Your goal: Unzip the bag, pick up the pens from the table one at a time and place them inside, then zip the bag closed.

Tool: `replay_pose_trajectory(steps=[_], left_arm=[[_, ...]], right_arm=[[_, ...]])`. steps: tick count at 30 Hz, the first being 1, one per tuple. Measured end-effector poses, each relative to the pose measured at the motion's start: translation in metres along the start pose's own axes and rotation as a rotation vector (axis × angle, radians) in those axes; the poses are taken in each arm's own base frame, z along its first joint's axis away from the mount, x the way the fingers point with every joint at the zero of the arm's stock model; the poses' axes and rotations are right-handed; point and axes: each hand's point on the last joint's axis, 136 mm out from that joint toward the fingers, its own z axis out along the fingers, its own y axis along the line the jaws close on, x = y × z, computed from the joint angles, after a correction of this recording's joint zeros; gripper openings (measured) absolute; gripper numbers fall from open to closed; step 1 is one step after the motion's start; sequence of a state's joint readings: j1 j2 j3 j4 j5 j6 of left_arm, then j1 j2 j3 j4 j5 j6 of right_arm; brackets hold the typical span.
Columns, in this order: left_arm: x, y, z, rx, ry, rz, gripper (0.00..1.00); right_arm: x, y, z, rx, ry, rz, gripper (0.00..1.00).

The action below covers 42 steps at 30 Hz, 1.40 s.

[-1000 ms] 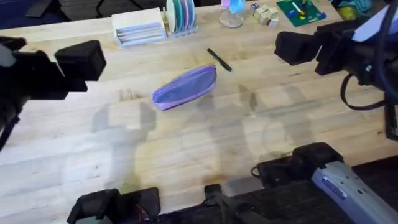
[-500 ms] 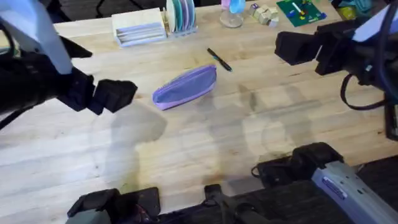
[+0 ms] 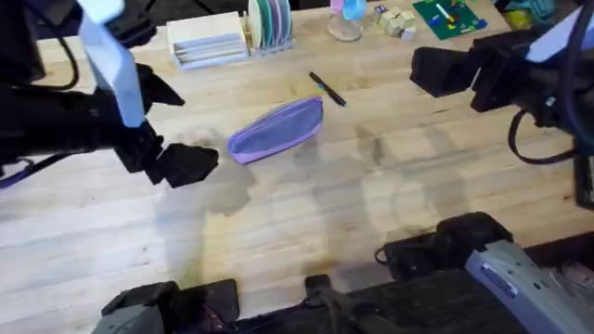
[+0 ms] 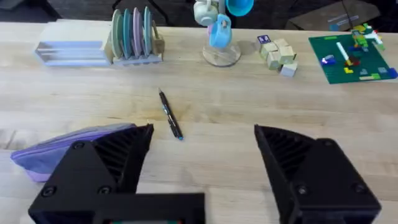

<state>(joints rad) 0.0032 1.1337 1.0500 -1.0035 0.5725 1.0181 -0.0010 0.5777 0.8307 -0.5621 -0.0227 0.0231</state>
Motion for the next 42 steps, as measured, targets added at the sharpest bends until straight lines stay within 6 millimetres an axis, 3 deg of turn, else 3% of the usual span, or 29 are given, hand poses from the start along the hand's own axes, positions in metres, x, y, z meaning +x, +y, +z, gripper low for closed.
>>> replay_pose_trajectory(steps=[11,20,26,39,41,42], left_arm=[[0.008,-0.008,0.047,0.182,0.028,0.007,0.995],[0.011,-0.002,0.094,0.253,0.027,0.028,0.995],[0.009,-0.007,0.115,0.292,0.024,0.051,0.993],[0.009,-0.007,0.115,0.291,0.024,0.051,0.995],[0.009,-0.007,0.115,0.291,0.024,0.05,0.918],[0.01,-0.007,0.115,0.291,0.025,0.049,0.81]], right_arm=[[0.0,0.0,0.0,0.0,0.0,0.0,0.997],[0.0,0.0,0.0,0.0,0.0,0.0,0.997],[0.0,0.0,0.0,0.0,-0.001,0.0,0.997],[0.0,0.0,0.0,0.0,-0.001,0.0,0.998],[0.0,0.0,0.0,0.0,-0.001,0.0,0.998],[0.0,0.0,0.0,0.0,-0.001,0.0,0.998]])
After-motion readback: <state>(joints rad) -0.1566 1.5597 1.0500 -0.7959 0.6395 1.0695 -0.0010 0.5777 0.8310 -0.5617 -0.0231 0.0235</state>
